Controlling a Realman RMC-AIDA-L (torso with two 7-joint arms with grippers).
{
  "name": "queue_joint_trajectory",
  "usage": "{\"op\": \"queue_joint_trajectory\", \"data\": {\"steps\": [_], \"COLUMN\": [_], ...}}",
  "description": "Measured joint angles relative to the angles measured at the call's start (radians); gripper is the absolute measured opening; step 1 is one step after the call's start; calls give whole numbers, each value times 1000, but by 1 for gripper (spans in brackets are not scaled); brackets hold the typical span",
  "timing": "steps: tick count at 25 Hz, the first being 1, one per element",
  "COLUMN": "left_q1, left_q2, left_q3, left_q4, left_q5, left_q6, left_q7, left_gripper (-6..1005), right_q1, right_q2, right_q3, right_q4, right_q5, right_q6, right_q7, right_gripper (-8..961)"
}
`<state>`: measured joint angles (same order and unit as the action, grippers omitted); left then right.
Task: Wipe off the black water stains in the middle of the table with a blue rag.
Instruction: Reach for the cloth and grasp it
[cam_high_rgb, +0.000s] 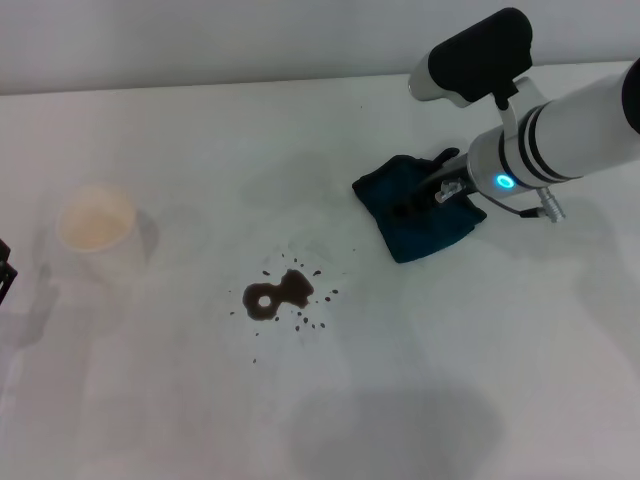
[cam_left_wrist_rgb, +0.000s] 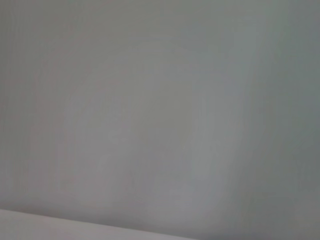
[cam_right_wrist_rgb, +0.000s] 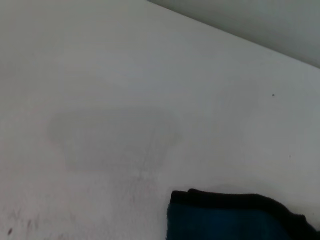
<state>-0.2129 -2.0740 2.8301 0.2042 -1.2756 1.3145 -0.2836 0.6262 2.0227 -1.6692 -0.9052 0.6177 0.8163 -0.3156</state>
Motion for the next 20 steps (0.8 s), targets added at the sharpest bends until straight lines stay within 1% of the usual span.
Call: {"op": "queue_joint_trajectory", "data": {"steps": [4, 8, 15, 20], "left_q1": [0, 0, 8, 12], "left_q2": [0, 0, 0, 0], "left_q3": [0, 0, 0, 0], "left_q4": [-12, -25, -28, -28], "left_q5": [12, 22, 23, 23], "left_q6": [-4, -5, -2, 0], "left_q7": [-32, -64, -68, -68], "left_gripper": [893, 893, 892, 892], "right_q1": [0, -1, -2, -6], "right_q2": [0, 0, -1, -2], "right_q3": [0, 0, 1, -1], "right_q4": [9, 12, 25, 19], "right_q5": [1, 0, 7, 19], "right_q6": [-2, -4, -4, 14], "right_q7": [16, 26, 34, 41], "right_gripper": [660, 586, 457, 450]}}
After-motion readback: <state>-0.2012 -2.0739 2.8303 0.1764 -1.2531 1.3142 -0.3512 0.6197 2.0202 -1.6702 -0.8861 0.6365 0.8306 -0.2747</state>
